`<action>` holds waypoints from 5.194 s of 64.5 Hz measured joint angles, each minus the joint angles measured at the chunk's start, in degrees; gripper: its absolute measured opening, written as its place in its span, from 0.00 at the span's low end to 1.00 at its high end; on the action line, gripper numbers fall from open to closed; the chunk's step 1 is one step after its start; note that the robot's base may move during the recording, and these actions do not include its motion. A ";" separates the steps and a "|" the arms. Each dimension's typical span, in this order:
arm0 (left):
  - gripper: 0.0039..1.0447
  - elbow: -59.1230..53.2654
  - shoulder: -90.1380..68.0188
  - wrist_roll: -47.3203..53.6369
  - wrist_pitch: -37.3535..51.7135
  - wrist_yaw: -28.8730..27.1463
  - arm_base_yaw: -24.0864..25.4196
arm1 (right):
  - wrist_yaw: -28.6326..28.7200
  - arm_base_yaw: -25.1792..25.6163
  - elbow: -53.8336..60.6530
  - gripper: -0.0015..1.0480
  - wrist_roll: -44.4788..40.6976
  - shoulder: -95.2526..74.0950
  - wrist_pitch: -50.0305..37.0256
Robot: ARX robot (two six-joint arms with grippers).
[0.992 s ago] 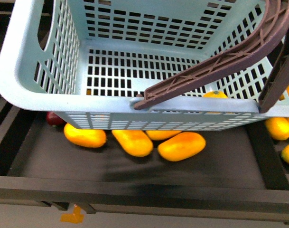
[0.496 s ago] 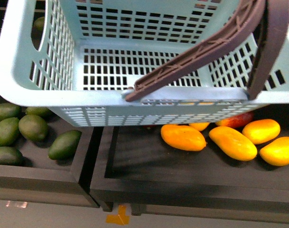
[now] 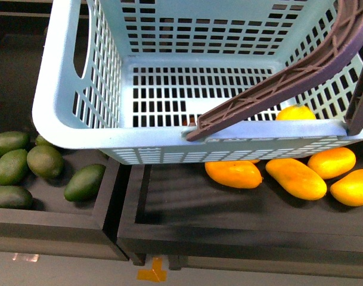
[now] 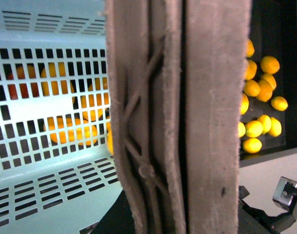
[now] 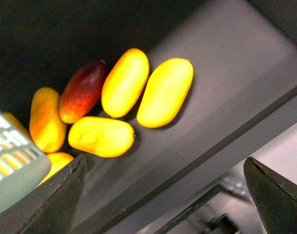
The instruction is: Pick lemon and mango into basket
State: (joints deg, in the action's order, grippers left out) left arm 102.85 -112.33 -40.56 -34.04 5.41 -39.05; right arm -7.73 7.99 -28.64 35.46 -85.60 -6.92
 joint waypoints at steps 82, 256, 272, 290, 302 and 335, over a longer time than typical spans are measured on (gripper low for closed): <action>0.15 0.00 0.04 0.39 0.02 -0.44 0.09 | 0.94 -4.83 -43.04 0.92 32.22 -53.05 4.68; 0.15 0.00 0.04 0.35 0.00 -0.35 0.09 | 5.01 -21.68 -22.99 0.91 9.33 -1.05 -1.18; 0.15 -0.11 0.04 0.35 -0.04 -0.85 0.22 | 0.81 -13.75 -10.54 0.78 -10.99 13.38 -18.27; 0.15 -0.11 0.04 0.07 -0.04 0.26 0.07 | 3.89 -12.07 6.95 0.34 -32.94 21.51 -35.12; 0.15 -0.11 0.04 0.26 -0.04 -0.13 0.04 | 7.28 -8.50 13.62 0.03 -34.49 27.23 -35.74; 0.15 -0.11 0.04 0.31 -0.04 -0.26 0.07 | 7.65 -8.09 24.04 0.02 -35.10 44.02 -29.38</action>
State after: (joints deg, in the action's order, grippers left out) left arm 102.74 -112.29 -40.25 -34.09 5.15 -38.98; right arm -0.08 -0.10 -4.60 0.36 -41.58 -36.29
